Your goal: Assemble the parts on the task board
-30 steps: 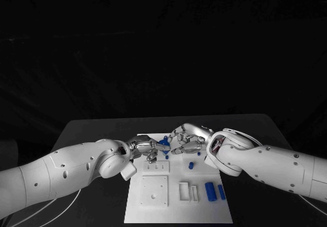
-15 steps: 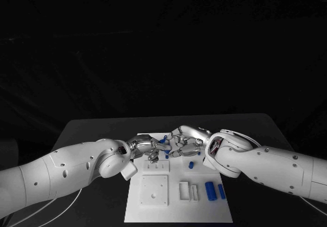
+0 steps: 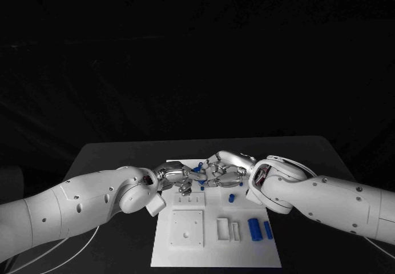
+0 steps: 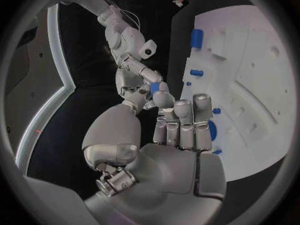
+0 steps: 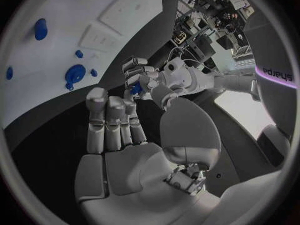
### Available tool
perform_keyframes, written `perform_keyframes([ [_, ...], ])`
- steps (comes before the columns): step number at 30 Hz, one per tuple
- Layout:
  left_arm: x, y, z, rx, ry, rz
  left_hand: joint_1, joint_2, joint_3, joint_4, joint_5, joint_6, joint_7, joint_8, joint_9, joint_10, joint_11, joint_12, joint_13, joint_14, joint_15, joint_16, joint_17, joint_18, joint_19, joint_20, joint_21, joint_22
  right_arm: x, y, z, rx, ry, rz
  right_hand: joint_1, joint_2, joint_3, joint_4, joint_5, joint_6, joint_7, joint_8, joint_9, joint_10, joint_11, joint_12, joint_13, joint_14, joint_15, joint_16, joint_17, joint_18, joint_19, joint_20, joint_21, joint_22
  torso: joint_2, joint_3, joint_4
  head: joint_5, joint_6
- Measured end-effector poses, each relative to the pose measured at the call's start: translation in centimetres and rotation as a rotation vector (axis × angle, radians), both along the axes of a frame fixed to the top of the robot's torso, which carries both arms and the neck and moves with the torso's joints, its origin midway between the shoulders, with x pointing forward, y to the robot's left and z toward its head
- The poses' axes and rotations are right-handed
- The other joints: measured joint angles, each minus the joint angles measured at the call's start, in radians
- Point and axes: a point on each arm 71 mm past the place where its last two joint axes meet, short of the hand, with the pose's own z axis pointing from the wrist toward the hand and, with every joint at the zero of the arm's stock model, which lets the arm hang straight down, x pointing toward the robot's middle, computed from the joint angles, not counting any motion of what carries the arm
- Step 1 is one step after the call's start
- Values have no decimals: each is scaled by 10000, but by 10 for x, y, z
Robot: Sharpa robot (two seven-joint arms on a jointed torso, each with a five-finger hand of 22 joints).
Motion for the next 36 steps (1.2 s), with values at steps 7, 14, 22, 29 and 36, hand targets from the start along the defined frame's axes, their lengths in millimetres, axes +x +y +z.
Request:
perform_keyframes([
  [7,0,0,-1,14,27,-35,1,1,5,-6,7,0,0,-2,7,-2,2,0,1,-16,17,0,-1,1,-37,-37,0,-1,0,0,0,2,9,19,-40,40,545,169,-513,473,-164,189,103,35,-142,35,-21,17,-150,0,-1,86,0,0,60,-1,0,0,-1,-4,-20],
  [14,-1,0,-1,25,45,-55,14,15,5,-7,19,0,0,-2,11,-18,18,0,1,-24,26,12,-1,1,-37,-37,0,-1,0,1,0,-55,-37,31,-42,39,698,210,-663,580,-244,301,194,89,-199,35,-31,36,-182,0,-1,133,1,1,62,-1,0,-4,-1,-17,-30],
  [22,-1,0,-2,56,68,-57,27,27,-6,-22,20,2,-2,-36,23,-19,18,0,1,-22,28,39,-1,0,-37,-37,0,-2,-1,3,0,-217,-158,-2,-135,-27,628,140,-607,676,-314,453,343,177,-286,35,-47,91,-295,0,-2,219,1,1,121,-1,1,-7,3,-24,-26],
  [29,-1,0,-2,87,86,-36,27,27,40,-68,15,3,-2,-38,38,-34,34,40,1,-19,32,39,9,1,-37,-36,1,-3,-2,4,0,-367,-338,-115,-465,-37,430,144,-165,807,-442,601,424,358,-466,123,-47,215,-419,102,42,301,118,-41,239,-1,0,-8,5,-22,-15],
  [36,-1,1,-2,98,109,-3,85,-31,210,-30,0,3,-3,-66,57,-71,-1,40,-15,-27,24,39,8,0,-36,-36,1,-3,-4,5,-1,-455,-508,-275,-686,-54,304,126,73,917,-550,696,425,557,-589,189,-47,321,-523,178,79,334,240,-94,349,7,0,-4,5,-5,-10],
])
